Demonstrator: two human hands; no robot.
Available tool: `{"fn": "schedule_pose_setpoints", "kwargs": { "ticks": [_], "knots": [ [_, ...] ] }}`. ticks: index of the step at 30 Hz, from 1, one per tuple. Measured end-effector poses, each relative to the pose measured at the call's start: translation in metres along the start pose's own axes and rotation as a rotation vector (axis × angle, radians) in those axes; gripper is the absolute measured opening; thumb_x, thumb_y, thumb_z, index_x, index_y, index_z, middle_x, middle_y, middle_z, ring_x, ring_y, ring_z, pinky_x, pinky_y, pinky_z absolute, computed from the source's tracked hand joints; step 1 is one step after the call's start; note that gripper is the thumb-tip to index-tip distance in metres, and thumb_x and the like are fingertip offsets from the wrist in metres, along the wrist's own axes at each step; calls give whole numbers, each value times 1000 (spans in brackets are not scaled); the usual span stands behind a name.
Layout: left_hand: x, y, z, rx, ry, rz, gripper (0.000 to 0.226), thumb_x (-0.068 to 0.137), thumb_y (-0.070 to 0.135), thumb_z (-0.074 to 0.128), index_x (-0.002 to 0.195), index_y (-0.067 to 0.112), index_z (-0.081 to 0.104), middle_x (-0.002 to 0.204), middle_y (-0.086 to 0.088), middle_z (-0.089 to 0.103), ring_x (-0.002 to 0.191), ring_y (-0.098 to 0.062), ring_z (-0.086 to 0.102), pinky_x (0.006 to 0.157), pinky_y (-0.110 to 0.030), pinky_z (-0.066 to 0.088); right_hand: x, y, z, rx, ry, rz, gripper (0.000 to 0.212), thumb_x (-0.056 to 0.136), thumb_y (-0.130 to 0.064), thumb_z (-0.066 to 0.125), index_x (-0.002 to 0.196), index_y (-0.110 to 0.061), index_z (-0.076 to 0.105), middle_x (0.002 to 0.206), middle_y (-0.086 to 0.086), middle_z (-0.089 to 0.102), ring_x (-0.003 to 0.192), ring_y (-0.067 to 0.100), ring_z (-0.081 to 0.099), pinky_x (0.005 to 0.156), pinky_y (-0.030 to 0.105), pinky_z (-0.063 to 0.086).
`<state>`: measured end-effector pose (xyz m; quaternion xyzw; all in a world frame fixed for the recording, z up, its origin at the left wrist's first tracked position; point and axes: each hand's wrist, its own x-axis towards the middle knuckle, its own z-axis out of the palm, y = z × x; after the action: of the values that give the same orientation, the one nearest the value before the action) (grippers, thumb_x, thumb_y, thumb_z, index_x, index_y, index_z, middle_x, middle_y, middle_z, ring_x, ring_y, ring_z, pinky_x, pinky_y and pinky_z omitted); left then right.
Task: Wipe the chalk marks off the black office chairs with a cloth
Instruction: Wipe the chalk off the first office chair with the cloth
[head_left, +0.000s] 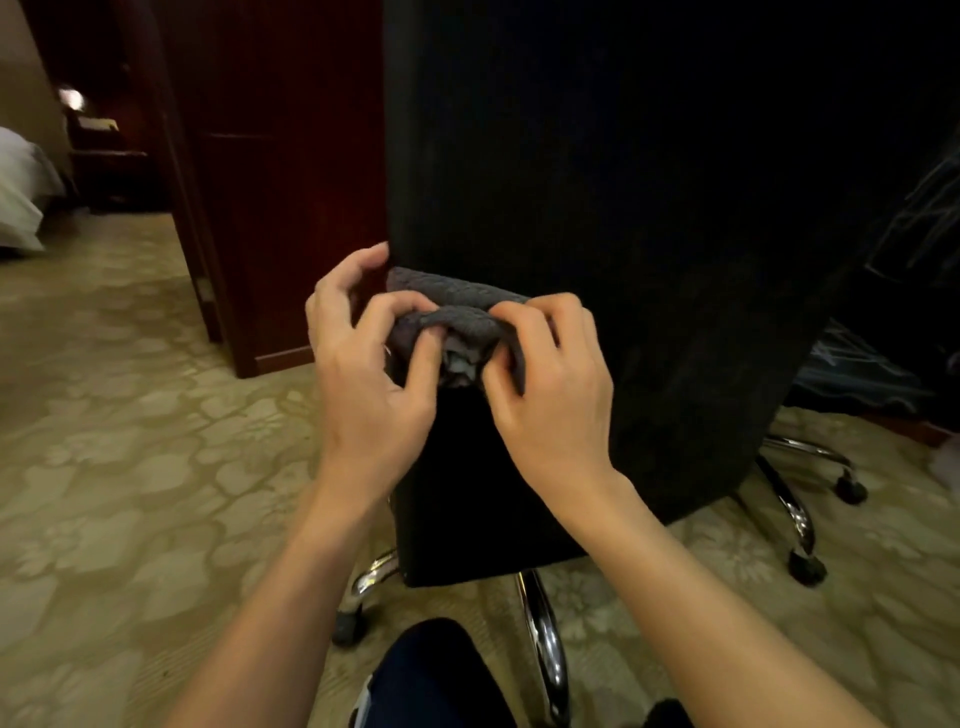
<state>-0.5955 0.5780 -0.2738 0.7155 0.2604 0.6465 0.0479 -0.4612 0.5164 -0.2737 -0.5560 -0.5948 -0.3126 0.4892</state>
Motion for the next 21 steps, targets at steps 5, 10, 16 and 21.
{"fn": "schedule_pose_setpoints", "kwargs": {
  "ticks": [5,10,16,21],
  "knots": [
    [-63,-5,19,95,-29,31,14,90,17,68,98,8,71,143,-17,44,141,-36,32,119,-41,25,-50,27,-11,46,-58,56,24,84,-8,66,108,-7,68,105,8,56,93,20,55,73,30,49],
    [-147,-7,41,151,-58,-105,19,88,20,65,96,6,74,139,-16,43,135,-42,38,108,-58,37,-121,45,-2,49,-145,131,23,83,-13,63,106,-10,63,106,5,52,94,20,55,74,29,49],
    [-193,-6,48,156,-144,-195,23,90,25,64,96,6,76,125,-12,48,116,-31,47,93,-46,46,-167,50,-2,33,-235,264,19,86,-18,60,103,-11,65,103,1,53,93,17,54,72,39,53],
    [-127,18,48,35,10,-169,16,93,15,67,103,3,70,119,-5,44,115,-15,44,97,-23,39,-83,37,-14,90,21,203,16,83,-7,65,98,-3,70,99,12,59,90,25,55,75,37,49]
  ]
}}
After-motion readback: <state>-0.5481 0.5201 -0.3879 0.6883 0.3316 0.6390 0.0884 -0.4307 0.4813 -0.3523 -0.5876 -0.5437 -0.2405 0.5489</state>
